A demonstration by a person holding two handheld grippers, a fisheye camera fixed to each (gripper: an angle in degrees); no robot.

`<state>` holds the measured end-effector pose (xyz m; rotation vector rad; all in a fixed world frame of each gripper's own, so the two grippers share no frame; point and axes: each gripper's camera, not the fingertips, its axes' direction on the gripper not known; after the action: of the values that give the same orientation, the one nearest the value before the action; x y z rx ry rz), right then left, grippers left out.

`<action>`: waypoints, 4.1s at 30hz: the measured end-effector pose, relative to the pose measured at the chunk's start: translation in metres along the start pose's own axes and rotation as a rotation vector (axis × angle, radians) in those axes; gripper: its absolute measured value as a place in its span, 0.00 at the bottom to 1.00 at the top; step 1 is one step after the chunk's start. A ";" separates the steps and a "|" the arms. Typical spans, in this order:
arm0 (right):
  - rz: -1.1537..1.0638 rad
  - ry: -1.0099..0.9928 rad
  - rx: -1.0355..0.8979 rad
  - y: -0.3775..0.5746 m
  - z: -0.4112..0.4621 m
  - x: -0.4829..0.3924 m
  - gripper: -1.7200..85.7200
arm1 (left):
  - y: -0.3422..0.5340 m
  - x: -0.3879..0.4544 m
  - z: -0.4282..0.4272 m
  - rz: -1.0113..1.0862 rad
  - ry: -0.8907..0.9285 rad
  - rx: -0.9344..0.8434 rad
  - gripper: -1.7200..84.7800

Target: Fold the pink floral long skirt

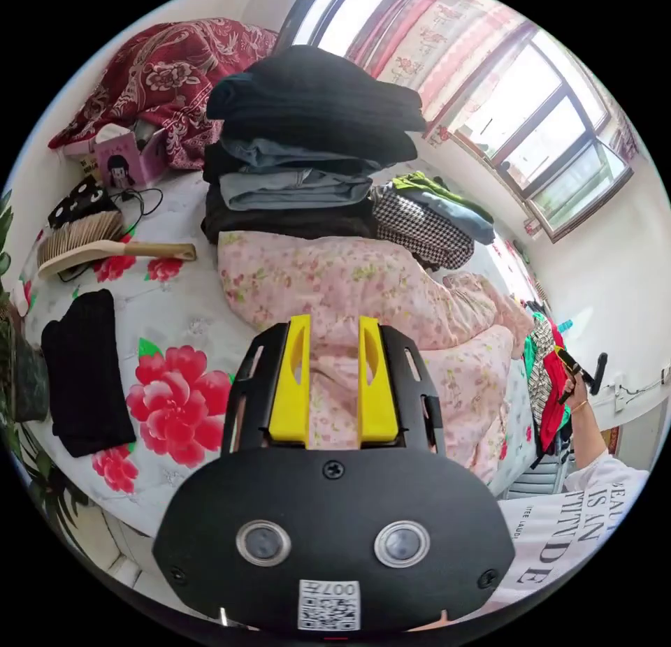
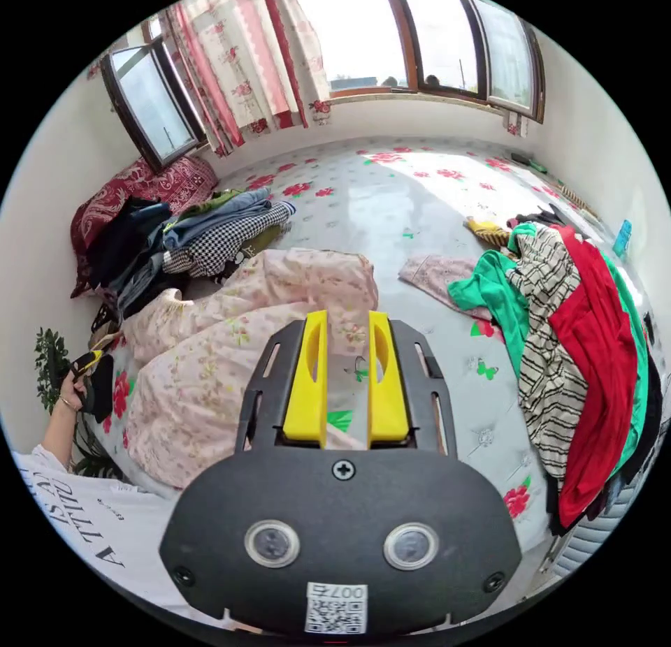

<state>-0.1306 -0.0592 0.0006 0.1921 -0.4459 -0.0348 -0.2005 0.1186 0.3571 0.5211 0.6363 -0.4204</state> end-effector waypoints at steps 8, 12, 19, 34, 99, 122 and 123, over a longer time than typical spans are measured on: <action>-0.291 -0.168 -0.304 0.133 0.048 -0.102 0.10 | 0.182 0.021 -0.008 -0.009 -0.139 -0.160 0.15; -0.460 -0.093 -0.449 0.148 0.080 -0.153 0.08 | 0.180 0.038 0.029 -0.017 -0.138 -0.341 0.07; -0.484 -0.219 -0.283 0.057 0.022 -0.157 0.02 | 0.078 0.059 0.006 0.096 0.307 -0.230 0.01; -0.107 -0.053 -0.020 -0.029 -0.025 -0.043 0.11 | 0.006 0.099 -0.039 0.139 0.143 0.062 0.15; -0.146 0.093 -0.239 -0.091 0.116 -0.068 0.03 | 0.006 0.071 -0.111 -0.017 0.445 -0.129 0.01; -0.094 0.015 -0.261 0.129 -0.048 -0.002 0.10 | 0.052 0.066 -0.026 -0.163 0.179 -0.269 0.13; -0.096 -0.004 -0.254 0.128 -0.046 -0.004 0.11 | 0.057 0.070 -0.026 -0.121 0.128 -0.298 0.14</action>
<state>-0.1150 0.0750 -0.0175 -0.0370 -0.4322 -0.1853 -0.1315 0.1639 0.3118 0.2275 0.8412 -0.3992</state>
